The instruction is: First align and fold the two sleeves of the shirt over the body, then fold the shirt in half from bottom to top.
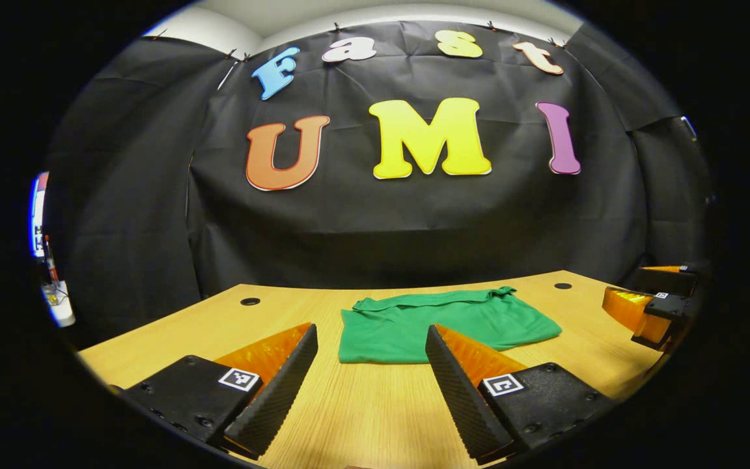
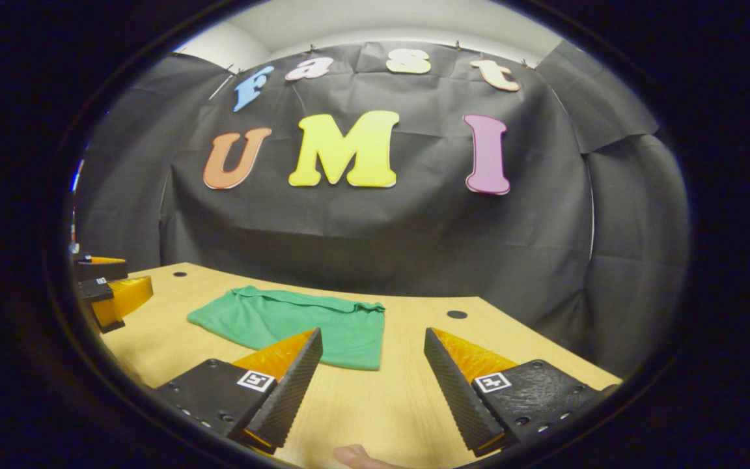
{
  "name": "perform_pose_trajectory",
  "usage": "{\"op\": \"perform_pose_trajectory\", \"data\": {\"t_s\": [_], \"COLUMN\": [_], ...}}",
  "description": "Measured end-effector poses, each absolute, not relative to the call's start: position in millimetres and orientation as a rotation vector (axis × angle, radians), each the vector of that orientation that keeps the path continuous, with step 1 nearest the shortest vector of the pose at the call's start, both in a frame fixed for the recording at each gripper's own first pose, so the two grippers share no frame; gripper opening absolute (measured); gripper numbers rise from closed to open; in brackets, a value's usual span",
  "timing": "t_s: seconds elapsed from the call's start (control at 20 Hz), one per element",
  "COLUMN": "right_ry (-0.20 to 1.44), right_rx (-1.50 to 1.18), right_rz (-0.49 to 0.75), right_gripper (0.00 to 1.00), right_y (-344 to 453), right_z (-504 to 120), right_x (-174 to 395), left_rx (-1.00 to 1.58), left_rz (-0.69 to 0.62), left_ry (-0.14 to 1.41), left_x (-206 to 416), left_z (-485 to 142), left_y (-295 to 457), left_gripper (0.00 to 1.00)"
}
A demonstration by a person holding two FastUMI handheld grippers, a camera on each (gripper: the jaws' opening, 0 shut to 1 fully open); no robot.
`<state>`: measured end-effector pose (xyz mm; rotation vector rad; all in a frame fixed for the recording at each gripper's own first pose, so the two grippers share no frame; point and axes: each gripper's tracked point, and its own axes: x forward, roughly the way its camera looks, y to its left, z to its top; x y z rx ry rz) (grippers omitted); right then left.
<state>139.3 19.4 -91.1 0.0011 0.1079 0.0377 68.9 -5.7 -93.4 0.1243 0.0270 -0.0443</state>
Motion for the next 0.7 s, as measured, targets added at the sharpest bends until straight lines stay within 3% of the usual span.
{"op": "perform_pose_trajectory", "data": {"t_s": [0.45, 0.7], "right_ry": [0.035, 0.006], "right_rx": [0.006, -0.059], "right_rz": [-0.024, -0.022], "right_gripper": [0.96, 0.95], "right_y": [-33.6, -29.4], "right_z": [-21.3, -20.3], "right_x": [-13.7, -62.1], "left_rx": [0.051, 0.063], "left_rz": [-0.062, -0.093], "left_ry": [0.061, 0.036], "left_x": [-59.6, -87.6], "left_z": [-59.7, -61.4], "left_y": [-34.3, -35.6], "left_gripper": [1.00, 1.00]}}
